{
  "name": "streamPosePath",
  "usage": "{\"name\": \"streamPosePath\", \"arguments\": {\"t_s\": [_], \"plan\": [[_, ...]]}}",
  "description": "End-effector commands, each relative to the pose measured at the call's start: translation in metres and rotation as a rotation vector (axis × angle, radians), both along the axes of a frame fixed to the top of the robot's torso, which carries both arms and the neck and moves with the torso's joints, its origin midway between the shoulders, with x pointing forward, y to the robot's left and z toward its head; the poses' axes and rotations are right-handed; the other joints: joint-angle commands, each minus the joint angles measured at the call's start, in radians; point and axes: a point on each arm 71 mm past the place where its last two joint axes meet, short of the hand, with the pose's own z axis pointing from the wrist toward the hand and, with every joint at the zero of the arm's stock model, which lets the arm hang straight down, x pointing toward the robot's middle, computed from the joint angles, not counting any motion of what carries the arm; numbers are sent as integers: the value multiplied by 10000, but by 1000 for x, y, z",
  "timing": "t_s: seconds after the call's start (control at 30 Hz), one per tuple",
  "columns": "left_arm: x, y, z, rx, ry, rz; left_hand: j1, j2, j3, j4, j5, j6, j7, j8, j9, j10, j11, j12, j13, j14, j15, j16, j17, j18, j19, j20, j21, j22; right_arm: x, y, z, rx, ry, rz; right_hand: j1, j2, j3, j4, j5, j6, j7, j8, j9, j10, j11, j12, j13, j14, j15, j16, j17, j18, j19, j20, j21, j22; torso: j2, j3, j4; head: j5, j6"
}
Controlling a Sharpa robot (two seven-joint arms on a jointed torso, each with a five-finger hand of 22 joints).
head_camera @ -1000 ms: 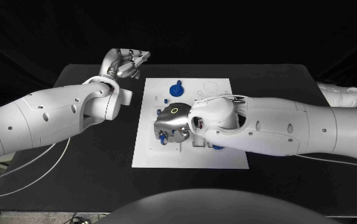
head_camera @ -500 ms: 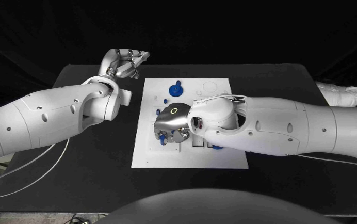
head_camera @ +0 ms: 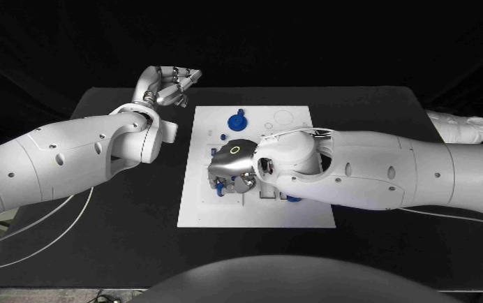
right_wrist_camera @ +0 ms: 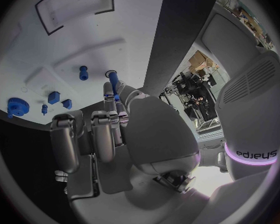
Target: Assemble the parts on the task board
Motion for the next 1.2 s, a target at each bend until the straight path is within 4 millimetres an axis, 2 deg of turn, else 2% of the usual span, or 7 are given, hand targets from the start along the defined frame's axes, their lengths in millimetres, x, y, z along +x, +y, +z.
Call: {"name": "streamPosePath", "arguments": {"t_s": [0.03, 0.63, 0.73, 0.77, 0.9, 1.03, 1.2], "plan": [[0, -2, 1, -23, -109, -188, 13, 48, -64, -12, 36, -34, -6, 33, 15, -31, -27, 58, 15, 55, 6, -56, -12, 29, 65, -17, -67, 0, -3, -3, -8, -618, 194, 21, 4, 33, 12, 19, 28, 120, 38, 38, 9, -72, 29, -41, -10, 1059, -62, 41, 2634, -68, 1066, 2, 45, 2631, 5, -2, -5, 3, 1], [0, -2, 1, -27, -101, -200, 13, 48, -64, -12, 36, -34, -6, 33, 15, -31, -27, 58, 15, 55, 6, -56, -12, 29, 65, -17, -67, 0, -3, -2, -9, -713, 209, 0, -21, -39, 13, 29, 15, -46, 24, -66, -30, -257, 18, -55, -16, 1059, -94, 41, 2634, -68, 1066, -30, 45, 2631, 4, -3, 0, -30, 1], [0, -3, 1, -29, -99, -210, 13, 48, -64, -12, 36, -34, -6, 33, 15, -31, -27, 58, 15, 55, 6, -56, -12, 29, 65, -17, -67, 0, -2, -2, -9, -755, 193, -63, -142, -313, -60, 75, 17, -719, 62, -175, -175, -802, 91, -59, -18, 1059, -58, 41, 2634, -68, 1066, -28, 45, 2631, 1, -3, -6, -33, 1], [0, -3, 1, -30, -99, -215, 13, 48, -64, -12, 36, -34, -6, 33, 15, -31, -27, 58, 15, 55, 6, -56, -12, 29, 65, -17, -67, 0, -2, -3, -9, -751, 171, -110, -225, -506, -142, 93, -2, -1236, 61, -178, -235, -1104, 160, -60, -17, 1059, 5, 41, 2634, -68, 1066, 2, 45, 2631, -4, -4, -6, -36, 1], [0, -3, 1, -30, -99, -218, 13, 48, -64, -12, 36, -34, -6, 33, 15, -31, -27, 58, 15, 55, 6, -56, -12, 29, 65, -17, -67, 0, -1, -3, -8, -604, 75, -209, -512, -920, -547, 92, -15, -2739, -138, -166, -241, -1955, 461, -39, 0, 1059, 302, 41, 2634, -68, 1066, 208, 45, 2631, 2, -4, -8, -35, 1], [0, -3, 1, -31, -99, -221, 13, 48, -64, -12, 36, -34, -6, 33, 15, -31, -27, 58, 15, 55, 6, -56, -12, 29, 65, -17, -67, 0, 0, -2, -5, -219, -65, -232, -862, -1106, -1011, 123, -33, -4589, -315, -256, -310, -2496, 578, -28, 11, 1059, 374, 41, 2634, -68, 1066, 332, 45, 2631, 6, -3, 2, -42, 1], [0, -4, 1, -38, -101, -241, 13, 48, -64, -12, 36, -34, -6, 33, 15, -31, -27, 58, 15, 55, 6, -56, -12, 29, 65, -17, -67, 0, 1, -4, 0, 551, -196, -344, -1196, -1206, -1421, 219, -46, -4953, -326, -230, -288, -2693, 591, -3, 26, 1059, 346, 41, 2634, -68, 1066, 361, 45, 2631, 12, -2, 7, -19, 1]]}}
